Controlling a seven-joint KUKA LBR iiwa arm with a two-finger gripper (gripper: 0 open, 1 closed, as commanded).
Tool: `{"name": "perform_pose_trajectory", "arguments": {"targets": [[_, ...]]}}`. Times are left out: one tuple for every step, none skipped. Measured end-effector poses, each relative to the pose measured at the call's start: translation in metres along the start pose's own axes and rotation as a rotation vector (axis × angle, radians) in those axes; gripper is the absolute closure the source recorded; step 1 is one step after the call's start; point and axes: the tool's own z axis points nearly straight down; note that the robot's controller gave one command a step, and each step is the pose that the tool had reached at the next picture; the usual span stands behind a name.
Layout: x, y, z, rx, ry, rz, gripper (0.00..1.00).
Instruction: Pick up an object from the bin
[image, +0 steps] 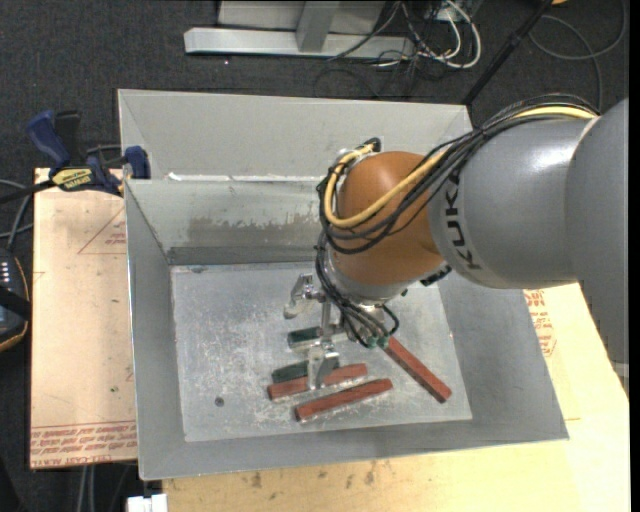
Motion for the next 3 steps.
{"name": "perform_pose_trajectory", "arguments": {"targets": [[0.036,0.012,0.056,0.003,-0.01,-0.149,1.0],[0.036,0.012,0.056,0.002,-0.01,-0.149,1.0],[0.012,0.019,-0.12,0.001,-0.01,-0.187,1.0]]}}
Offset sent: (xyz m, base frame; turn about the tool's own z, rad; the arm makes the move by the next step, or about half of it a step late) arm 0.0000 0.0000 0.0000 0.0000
